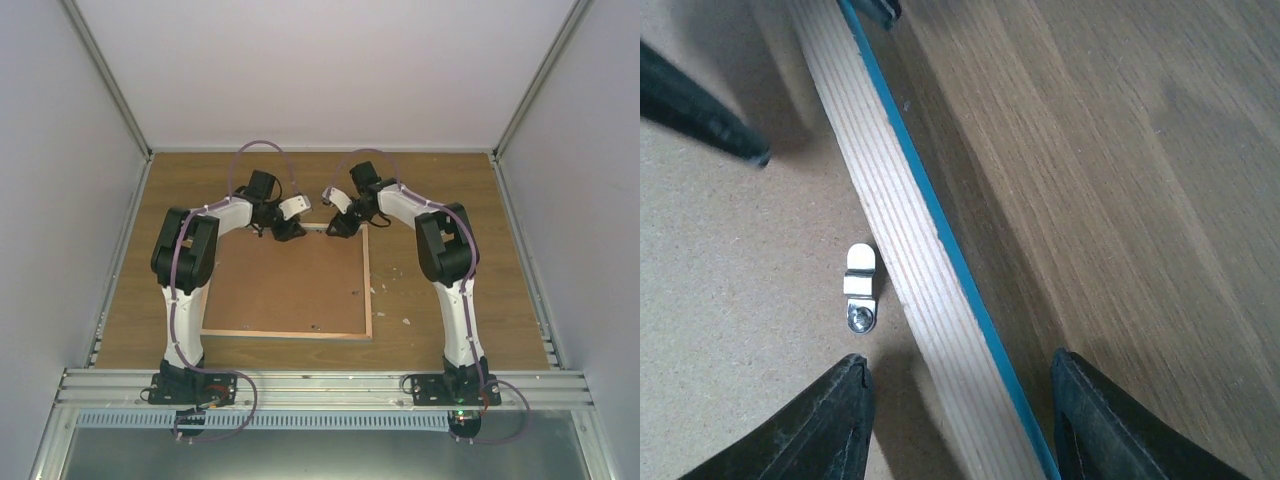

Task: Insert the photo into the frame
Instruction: Install the photo frame at the center of the board.

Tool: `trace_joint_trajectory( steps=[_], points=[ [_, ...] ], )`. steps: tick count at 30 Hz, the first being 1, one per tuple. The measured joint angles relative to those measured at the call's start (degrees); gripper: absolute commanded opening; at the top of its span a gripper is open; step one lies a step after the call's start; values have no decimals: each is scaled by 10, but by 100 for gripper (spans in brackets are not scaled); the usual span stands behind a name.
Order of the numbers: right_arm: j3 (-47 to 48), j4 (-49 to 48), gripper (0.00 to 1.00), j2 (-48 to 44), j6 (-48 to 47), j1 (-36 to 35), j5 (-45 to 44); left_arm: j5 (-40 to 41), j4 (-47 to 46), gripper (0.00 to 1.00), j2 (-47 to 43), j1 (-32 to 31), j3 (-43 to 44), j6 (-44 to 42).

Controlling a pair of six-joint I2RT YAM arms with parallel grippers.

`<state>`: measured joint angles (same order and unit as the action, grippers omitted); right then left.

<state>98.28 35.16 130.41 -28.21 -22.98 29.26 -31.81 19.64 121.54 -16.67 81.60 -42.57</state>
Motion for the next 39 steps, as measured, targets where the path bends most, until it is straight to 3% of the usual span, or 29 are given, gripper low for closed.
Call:
trace_joint_trajectory(
  steps=[16, 23, 28, 39],
  points=[
    [14, 37, 43, 14, 27, 37, 71, -35, -16, 42, 12, -34, 35, -54],
    [18, 39, 43, 17, 32, 37, 78, -21, -9, 42, 36, -37, 53, -56],
    [18, 38, 51, 18, 35, 38, 86, 14, -13, 42, 39, -49, 53, -60],
    [-54, -68, 55, -6, 58, 33, 107, 49, -36, 38, 31, -61, 38, -65]
  ],
)
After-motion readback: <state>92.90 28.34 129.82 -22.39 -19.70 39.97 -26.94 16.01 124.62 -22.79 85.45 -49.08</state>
